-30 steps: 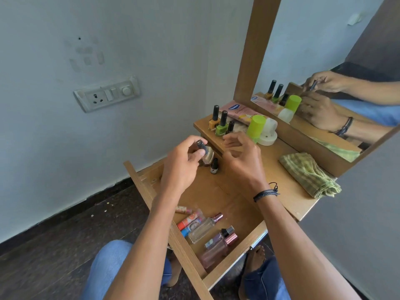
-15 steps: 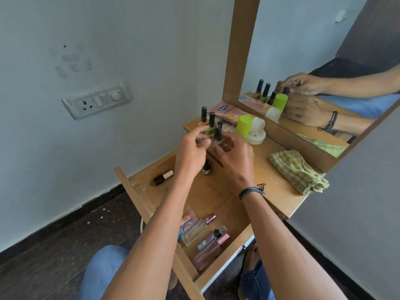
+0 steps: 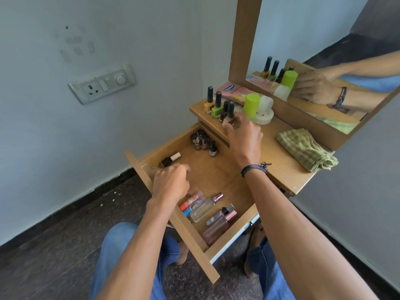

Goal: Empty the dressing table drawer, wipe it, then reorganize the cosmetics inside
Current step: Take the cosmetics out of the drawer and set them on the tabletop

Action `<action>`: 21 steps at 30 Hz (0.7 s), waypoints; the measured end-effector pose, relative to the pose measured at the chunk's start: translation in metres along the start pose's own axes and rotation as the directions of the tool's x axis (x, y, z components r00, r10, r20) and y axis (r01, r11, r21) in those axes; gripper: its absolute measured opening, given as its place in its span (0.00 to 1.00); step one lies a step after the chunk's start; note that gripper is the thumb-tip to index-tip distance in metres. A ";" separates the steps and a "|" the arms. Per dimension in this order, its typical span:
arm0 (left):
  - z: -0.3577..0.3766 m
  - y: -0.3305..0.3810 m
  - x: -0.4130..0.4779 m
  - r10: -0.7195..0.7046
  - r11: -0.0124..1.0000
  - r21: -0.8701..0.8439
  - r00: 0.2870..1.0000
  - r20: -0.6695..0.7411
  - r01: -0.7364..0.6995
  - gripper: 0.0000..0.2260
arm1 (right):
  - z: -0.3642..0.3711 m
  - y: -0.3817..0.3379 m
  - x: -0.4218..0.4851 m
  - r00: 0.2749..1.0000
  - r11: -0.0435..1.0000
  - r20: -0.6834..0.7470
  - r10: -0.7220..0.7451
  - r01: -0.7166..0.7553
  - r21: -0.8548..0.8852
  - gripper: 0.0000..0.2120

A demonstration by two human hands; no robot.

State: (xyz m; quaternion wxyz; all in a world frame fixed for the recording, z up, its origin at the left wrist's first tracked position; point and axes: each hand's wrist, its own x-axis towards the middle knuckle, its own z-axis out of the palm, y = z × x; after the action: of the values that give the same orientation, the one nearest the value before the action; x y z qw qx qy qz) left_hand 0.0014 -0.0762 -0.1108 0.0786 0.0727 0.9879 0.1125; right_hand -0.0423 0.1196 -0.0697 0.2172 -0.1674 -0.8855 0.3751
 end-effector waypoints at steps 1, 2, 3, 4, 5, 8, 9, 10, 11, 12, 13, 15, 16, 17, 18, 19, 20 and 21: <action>0.000 0.001 0.000 0.000 1.000 0.023 1.000 0.022 -0.001 0.20 | -0.001 -0.001 -0.001 1.000 1.000 -0.006 -0.008 0.008 -0.012 0.20; 0.000 0.003 0.000 -0.005 0.999 0.050 0.999 0.046 0.003 0.20 | -0.001 -0.001 -0.002 1.000 1.000 -0.017 -0.015 0.014 -0.013 0.21; 0.000 0.004 0.000 -0.016 0.997 0.081 0.997 0.078 0.010 0.19 | -0.002 0.000 -0.003 0.999 1.000 -0.032 -0.019 0.019 -0.003 0.20; 0.000 0.006 0.000 -0.029 0.993 0.114 0.993 0.117 0.015 0.19 | -0.002 0.001 -0.004 0.998 1.000 -0.051 -0.022 0.023 0.014 0.20; -0.001 0.008 0.000 -0.043 0.989 0.144 0.987 0.154 0.020 0.19 | -0.002 0.003 -0.006 0.997 0.999 -0.075 -0.034 0.037 0.037 0.18; -0.001 0.012 0.001 -0.069 0.978 0.208 0.974 0.213 0.024 0.15 | -0.004 0.012 -0.027 0.972 0.974 -0.145 -0.187 0.203 0.099 0.09; -0.002 0.013 0.001 -0.074 0.975 0.219 0.973 0.220 0.024 0.14 | -0.004 0.016 -0.037 0.956 0.956 -0.135 -0.260 0.274 0.100 0.06; -0.002 0.013 0.002 -0.075 0.972 0.233 0.972 0.223 0.022 0.13 | -0.005 0.021 -0.046 0.943 0.941 -0.094 -0.318 0.326 0.092 0.04; -0.001 0.013 0.002 -0.074 0.970 0.243 0.971 0.227 0.017 0.13 | -0.006 0.025 -0.055 0.935 0.932 -0.028 -0.352 0.353 0.081 0.03; 0.000 0.014 0.002 -0.070 0.969 0.246 0.970 0.233 0.011 0.14 | -0.007 0.029 -0.063 0.932 0.932 0.055 -0.359 0.355 0.066 0.04; 0.000 0.014 0.002 -0.066 0.971 0.240 0.968 0.242 0.006 0.15 | -0.009 0.033 -0.069 0.928 0.939 0.144 -0.343 0.339 0.048 0.04; 0.002 0.013 0.002 -0.058 0.975 0.220 0.963 0.264 -0.002 0.15 | -0.012 0.041 -0.076 0.906 0.953 0.307 -0.290 0.304 0.004 0.05; 0.003 0.012 0.002 -0.052 0.979 0.206 0.960 0.274 -0.005 0.15 | -0.014 0.045 -0.079 0.886 0.955 0.381 -0.265 0.295 -0.022 0.07; 0.004 0.012 0.002 -0.044 0.982 0.190 0.959 0.279 -0.010 0.14 | -0.015 0.048 -0.082 0.854 0.955 0.463 -0.237 0.293 -0.051 0.09; 0.005 0.011 0.003 -0.036 0.985 0.170 0.958 0.285 -0.014 0.13 | -0.017 0.051 -0.084 0.809 0.952 0.550 -0.206 0.296 -0.080 0.11; 0.006 0.011 0.004 -0.029 0.989 0.145 0.955 0.294 -0.015 0.13 | -0.018 0.053 -0.087 0.757 0.944 0.630 -0.175 0.310 -0.110 0.13; 0.006 0.011 0.004 -0.022 0.993 0.119 0.952 0.306 -0.015 0.12 | -0.018 0.054 -0.089 0.709 0.933 0.688 -0.152 0.333 -0.138 0.14; 0.007 0.011 0.005 -0.013 0.995 0.098 0.948 0.318 -0.019 0.12 | -0.018 0.055 -0.091 0.676 0.920 0.725 -0.135 0.356 -0.161 0.14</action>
State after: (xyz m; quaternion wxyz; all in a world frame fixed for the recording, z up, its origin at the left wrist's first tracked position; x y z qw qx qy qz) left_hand -0.0007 -0.0639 -0.1156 0.2331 0.0951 0.9665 0.0500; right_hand 0.0518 0.1245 -0.1224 -0.1129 0.0794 -0.9600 0.2436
